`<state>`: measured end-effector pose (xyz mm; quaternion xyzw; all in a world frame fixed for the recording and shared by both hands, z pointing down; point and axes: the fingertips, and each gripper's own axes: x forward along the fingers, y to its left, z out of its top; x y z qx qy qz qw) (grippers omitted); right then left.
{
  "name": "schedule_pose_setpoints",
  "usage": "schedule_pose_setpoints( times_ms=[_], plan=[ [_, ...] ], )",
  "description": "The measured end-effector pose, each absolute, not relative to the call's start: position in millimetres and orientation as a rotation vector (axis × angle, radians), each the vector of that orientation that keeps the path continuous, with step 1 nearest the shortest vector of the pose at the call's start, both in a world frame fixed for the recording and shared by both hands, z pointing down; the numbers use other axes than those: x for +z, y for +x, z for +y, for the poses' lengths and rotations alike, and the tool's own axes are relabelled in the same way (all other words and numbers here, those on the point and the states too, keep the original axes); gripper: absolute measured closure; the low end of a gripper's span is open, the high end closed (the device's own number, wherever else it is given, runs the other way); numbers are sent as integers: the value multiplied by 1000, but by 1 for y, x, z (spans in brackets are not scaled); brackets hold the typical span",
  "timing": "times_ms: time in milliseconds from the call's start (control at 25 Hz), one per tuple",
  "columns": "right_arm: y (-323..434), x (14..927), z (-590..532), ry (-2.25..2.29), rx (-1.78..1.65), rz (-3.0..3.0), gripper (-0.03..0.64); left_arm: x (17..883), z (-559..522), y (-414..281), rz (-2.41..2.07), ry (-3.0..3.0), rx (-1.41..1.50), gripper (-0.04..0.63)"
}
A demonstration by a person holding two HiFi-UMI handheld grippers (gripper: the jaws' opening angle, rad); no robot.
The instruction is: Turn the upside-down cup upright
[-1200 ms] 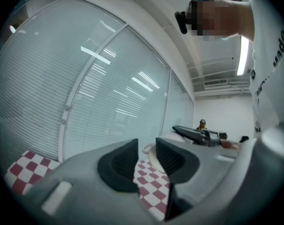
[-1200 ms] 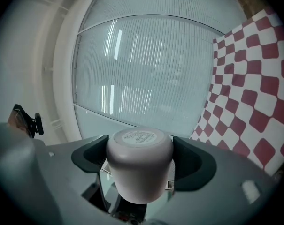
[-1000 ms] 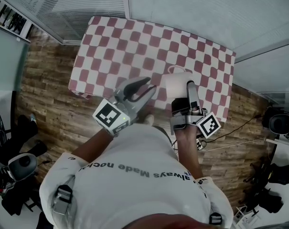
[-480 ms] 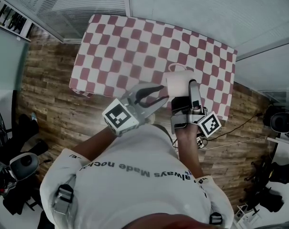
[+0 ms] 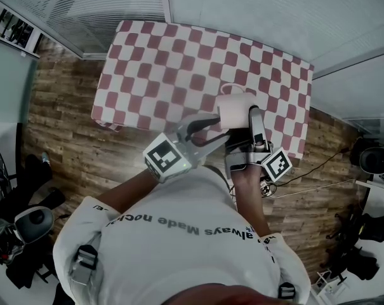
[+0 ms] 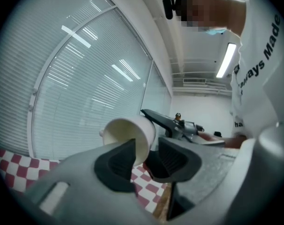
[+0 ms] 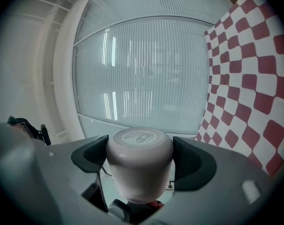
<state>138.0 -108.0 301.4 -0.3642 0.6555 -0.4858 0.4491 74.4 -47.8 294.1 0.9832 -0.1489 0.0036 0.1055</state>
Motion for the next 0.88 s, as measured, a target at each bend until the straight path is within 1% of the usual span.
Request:
schedule_pose_setpoints(
  times_ms=[120, 280, 320, 680, 880],
  plan=[
    [136, 301, -107, -890, -1205, 1619, 189, 293, -49, 76, -441, 2915, 11, 456],
    [132, 302, -107, -868, -1210, 1612, 189, 289, -46, 79, -397, 2953, 12, 545],
    [132, 302, -107, -855, -1212, 1603, 189, 289, -44, 80, -379, 2957, 13, 552],
    [128, 307, -105, -777, -1232, 1593, 192, 290, -38, 80, -267, 2948, 27, 572],
    [127, 305, -100, -779, -1191, 1679, 221, 287, -43, 76, -245, 2917, -6, 572]
  ],
)
